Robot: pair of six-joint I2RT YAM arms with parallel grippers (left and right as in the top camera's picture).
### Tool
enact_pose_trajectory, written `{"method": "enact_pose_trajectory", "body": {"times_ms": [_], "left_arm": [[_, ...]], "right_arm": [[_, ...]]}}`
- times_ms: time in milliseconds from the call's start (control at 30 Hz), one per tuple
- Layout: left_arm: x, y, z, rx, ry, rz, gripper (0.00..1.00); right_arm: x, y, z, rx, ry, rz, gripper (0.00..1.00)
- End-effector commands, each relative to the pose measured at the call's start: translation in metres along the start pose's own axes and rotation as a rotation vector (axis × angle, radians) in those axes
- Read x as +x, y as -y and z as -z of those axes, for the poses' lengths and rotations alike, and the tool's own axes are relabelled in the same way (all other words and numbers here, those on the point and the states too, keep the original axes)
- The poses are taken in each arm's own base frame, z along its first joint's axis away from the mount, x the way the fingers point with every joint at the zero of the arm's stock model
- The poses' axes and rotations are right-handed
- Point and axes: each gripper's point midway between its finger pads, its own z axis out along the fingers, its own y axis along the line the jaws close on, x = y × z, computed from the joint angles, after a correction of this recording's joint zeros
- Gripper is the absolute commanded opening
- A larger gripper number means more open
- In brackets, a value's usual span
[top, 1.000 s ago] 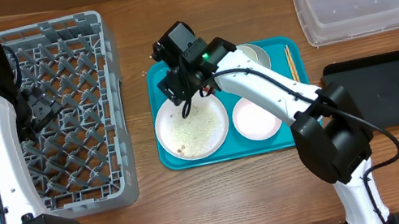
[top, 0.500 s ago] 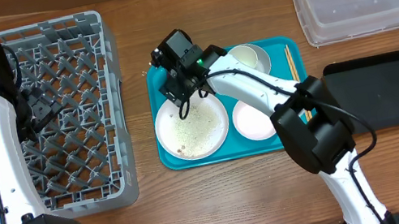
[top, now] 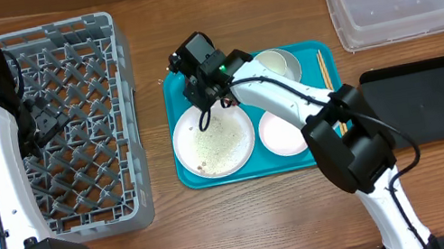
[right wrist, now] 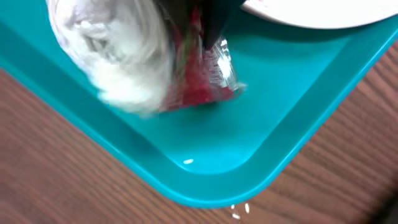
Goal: Sort waste into correct bins and load items into the dishwasher
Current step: 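Grasp the red snack wrapper on the tray with the right gripper, then carry the wrapper to the clear plastic bin and release it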
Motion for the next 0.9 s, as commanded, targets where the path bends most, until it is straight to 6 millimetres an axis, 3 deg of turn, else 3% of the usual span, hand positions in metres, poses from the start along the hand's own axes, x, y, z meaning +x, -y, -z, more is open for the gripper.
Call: {"method": "enact_pose_trajectory", "body": {"times_ms": [0,233,333,467,567,667,767,867], "left_arm": [[-0.002,0.0,0.0,-0.007,0.007,0.019,1.0],[-0.002,0.0,0.0,-0.007,0.007,0.018,1.0],[-0.002,0.0,0.0,-0.007,0.007,0.018,1.0],[-0.002,0.0,0.0,-0.007,0.007,0.018,1.0],[-0.002,0.0,0.0,-0.007,0.007,0.018,1.0],[-0.002,0.0,0.0,-0.007,0.007,0.018,1.0],[-0.002,0.0,0.0,-0.007,0.007,0.018,1.0],[-0.002,0.0,0.0,-0.007,0.007,0.018,1.0]], "right_arm": [[-0.047,0.02,0.06,0.1,0.153,-0.062,0.04],[-0.075,0.074,0.13,0.226,0.299,-0.201,0.04],[-0.079,0.112,0.164,0.263,0.362,-0.311,0.04],[-0.073,0.19,0.212,0.342,0.467,-0.519,0.04],[-0.054,0.26,0.245,0.421,0.55,-0.696,0.04],[-0.017,0.326,0.267,0.518,0.57,-0.813,0.04],[0.022,0.373,0.275,0.571,0.579,-0.98,0.04],[0.056,0.406,0.277,0.592,0.601,-1.172,0.04]]}}
